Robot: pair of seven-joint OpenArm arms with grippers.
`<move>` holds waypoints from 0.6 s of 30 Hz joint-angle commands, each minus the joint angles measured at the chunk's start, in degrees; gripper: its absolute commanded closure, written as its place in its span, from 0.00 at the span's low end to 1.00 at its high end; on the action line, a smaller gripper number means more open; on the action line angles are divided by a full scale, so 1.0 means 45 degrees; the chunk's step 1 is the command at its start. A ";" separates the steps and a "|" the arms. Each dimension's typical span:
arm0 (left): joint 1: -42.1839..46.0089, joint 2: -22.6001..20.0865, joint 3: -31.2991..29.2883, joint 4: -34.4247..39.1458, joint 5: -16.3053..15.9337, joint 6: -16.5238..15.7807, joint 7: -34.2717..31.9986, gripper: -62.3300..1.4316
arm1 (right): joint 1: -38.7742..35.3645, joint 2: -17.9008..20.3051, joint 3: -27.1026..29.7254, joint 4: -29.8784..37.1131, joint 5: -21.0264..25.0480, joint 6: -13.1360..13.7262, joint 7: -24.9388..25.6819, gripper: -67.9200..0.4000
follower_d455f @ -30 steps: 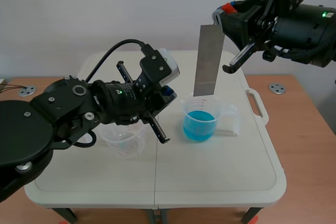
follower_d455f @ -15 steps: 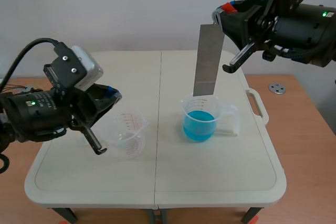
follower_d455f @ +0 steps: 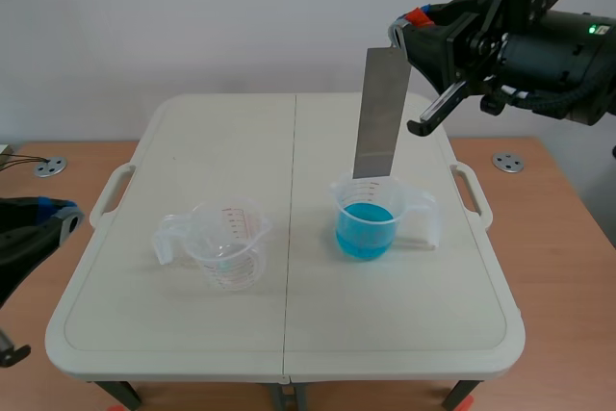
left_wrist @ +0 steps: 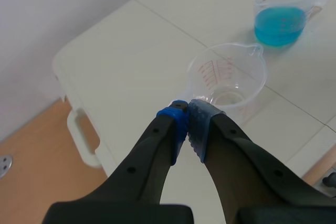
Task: Hold the metal plate by the orange handle, dip it into the blue solution, take it out and point at it, then put the plate back in the beaker on the left.
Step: 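Lower the plate into the blue solution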
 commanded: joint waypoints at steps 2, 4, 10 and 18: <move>0.1122 0.0073 -0.0563 0.0369 -0.0393 0.0005 -0.0729 0.95 | 0.0214 -0.0019 0.0063 -0.0175 0.0223 0.0068 0.0204 0.98; 0.1982 0.0117 -0.1049 0.0427 -0.0500 0.0005 -0.1122 0.95 | 0.0214 -0.0092 0.0063 -0.0345 0.0214 0.0068 0.0238 0.98; 0.4002 0.0636 -0.2069 0.0423 -0.0680 -0.0005 -0.1943 0.95 | 0.0219 -0.0257 0.0063 -0.0850 0.0034 0.0068 0.0413 0.98; 0.5260 0.1642 -0.2477 0.0423 -0.0617 -0.0039 -0.2346 0.95 | 0.0219 -0.0510 -0.0010 -0.1928 -0.0753 0.0068 0.1282 0.98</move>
